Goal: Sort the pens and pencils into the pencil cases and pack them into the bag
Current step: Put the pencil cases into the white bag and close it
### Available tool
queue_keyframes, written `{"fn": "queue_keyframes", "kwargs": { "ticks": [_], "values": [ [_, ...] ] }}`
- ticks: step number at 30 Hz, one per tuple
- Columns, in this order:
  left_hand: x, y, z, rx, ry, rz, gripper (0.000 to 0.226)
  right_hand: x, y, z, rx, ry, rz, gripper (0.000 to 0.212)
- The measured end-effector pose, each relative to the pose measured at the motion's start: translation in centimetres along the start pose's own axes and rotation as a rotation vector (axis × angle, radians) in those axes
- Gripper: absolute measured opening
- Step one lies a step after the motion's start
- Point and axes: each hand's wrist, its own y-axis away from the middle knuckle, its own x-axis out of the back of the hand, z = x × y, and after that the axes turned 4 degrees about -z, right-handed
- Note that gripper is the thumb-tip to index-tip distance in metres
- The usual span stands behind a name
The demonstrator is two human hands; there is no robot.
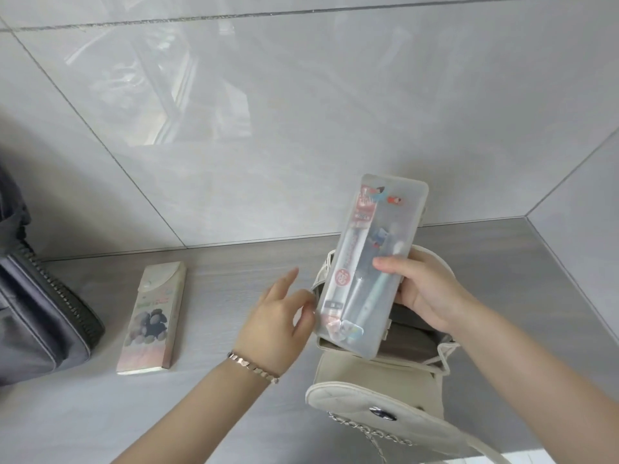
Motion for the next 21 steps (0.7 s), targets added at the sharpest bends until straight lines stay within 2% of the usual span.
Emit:
{"fn": "queue_keyframes", "kwargs": {
  "ticks": [2,6,9,12,14,16,18,21],
  "values": [
    [0.4,-0.8,0.4,0.002,-0.023,-0.123,0.057,0.4,0.1,0.2,0.025,-0.022,0.007,0.027],
    [0.4,-3.2,0.6,-0.010,-0.067,-0.352,0.033,0.9,0.0,0.4,0.008,-0.031,-0.042,0.027],
    [-0.3,-4.3,1.3,0.000,-0.116,-0.337,0.028,1.0,0.1,0.7,-0.014,0.060,-0.076,0.038],
    [-0.2,-4.7,2.2,-0.012,-0.135,-0.316,0.037,1.2,0.3,0.4,-0.002,0.063,-0.063,0.044],
    [0.2,-4.6,2.6,-0.017,-0.069,-0.334,0.052,1.5,0.6,-0.1,0.039,0.023,-0.066,0.037],
    [0.7,-4.5,2.8,-0.033,-0.007,-0.351,0.064,1.8,1.1,-0.6,0.123,0.011,-0.060,0.032],
    [0.9,-4.5,2.9,-0.035,-0.047,-0.389,0.068,2.2,1.7,-1.0,0.258,0.009,-0.036,0.030],
    [1.1,-4.4,3.0,-0.021,-0.124,-0.391,0.080,2.9,2.5,-0.7,0.442,0.179,-0.008,0.040]
  ]
}}
